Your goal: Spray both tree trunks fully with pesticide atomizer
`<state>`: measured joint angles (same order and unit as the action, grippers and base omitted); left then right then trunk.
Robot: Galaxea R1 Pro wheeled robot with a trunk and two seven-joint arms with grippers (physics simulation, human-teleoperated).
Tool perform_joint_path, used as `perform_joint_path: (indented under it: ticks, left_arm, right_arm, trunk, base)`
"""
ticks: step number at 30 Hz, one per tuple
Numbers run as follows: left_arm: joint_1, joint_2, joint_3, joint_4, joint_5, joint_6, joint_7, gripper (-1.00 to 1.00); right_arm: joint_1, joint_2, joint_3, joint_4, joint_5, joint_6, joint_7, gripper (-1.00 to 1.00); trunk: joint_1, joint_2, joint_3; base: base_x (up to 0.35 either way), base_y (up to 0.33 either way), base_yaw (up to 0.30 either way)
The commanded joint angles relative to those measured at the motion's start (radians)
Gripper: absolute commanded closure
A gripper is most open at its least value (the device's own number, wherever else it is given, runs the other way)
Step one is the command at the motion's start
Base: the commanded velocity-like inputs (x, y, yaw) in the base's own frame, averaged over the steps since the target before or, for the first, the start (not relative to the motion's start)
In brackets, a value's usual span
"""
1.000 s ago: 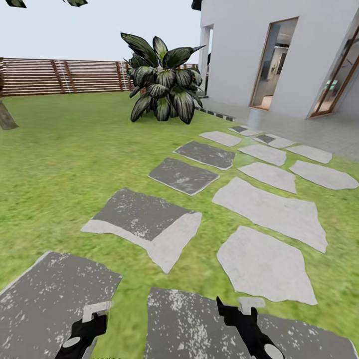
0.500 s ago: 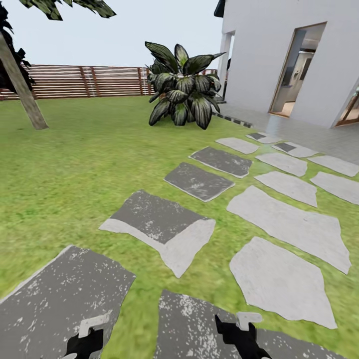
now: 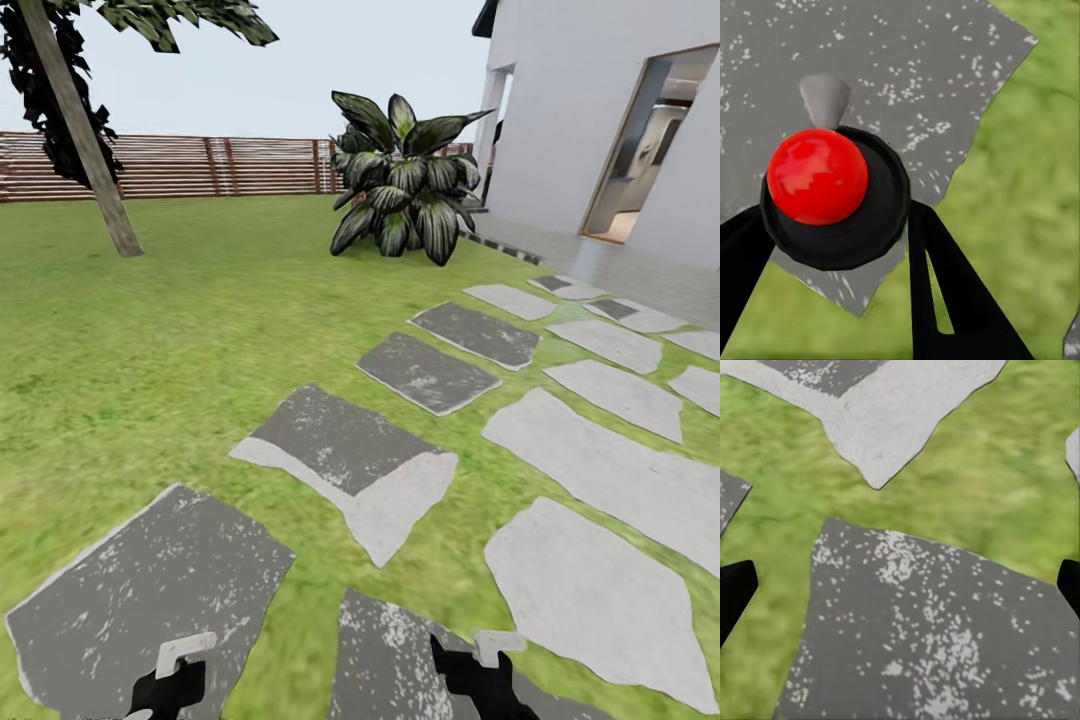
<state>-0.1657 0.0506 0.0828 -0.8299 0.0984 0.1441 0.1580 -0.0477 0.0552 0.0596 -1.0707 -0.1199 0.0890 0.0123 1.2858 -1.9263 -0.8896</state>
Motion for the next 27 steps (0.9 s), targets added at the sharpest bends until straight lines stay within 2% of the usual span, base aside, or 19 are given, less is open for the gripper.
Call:
perform_joint_path:
  ticks: [1, 6, 17, 23, 27]
  left_arm:
    - [0.0, 0.0, 0.0, 0.0, 0.0, 0.0, 0.001, 1.0]
    - [0.0, -0.007, 0.0, 0.001, -0.002, -0.001, 0.003, 1.0]
    - [0.0, -0.008, 0.004, 0.03, 0.0, -0.001, 0.005, 1.0]
    - [0.0, -0.008, 0.024, 0.032, 0.024, -0.003, 0.005, 1.0]
    - [0.0, -0.008, 0.027, 0.042, 0.027, -0.004, 0.005, 1.0]
  right_arm:
    - [0.0, 0.0, 0.0, 0.0, 0.0, 0.0, 0.0, -1.0]
    - [-0.001, 0.0, 0.0, 0.0, 0.0, 0.001, 0.0, -1.0]
    - [0.0, 0.0, 0.0, 0.002, 0.0, 0.002, 0.0, -1.0]
    - [0.0, 0.0, 0.0, 0.002, 0.0, 0.002, 0.0, -1.0]
    - [0.0, 0.0, 0.0, 0.002, 0.0, 0.002, 0.001, -1.0]
  trunk:
    - [0.0, 0.0, 0.001]
    - [0.0, 0.0, 0.007]
    - [0.0, 0.0, 0.02]
    - [0.0, 0.0, 0.027]
    - [0.0, 0.0, 0.031]
  base:
    - [0.0, 0.0, 0.187]
    - [0.095, 0.034, 0.185]
    - [0.304, 0.17, 0.192]
    - [0.308, 0.186, 0.194]
    - [0.301, 0.184, 0.219]
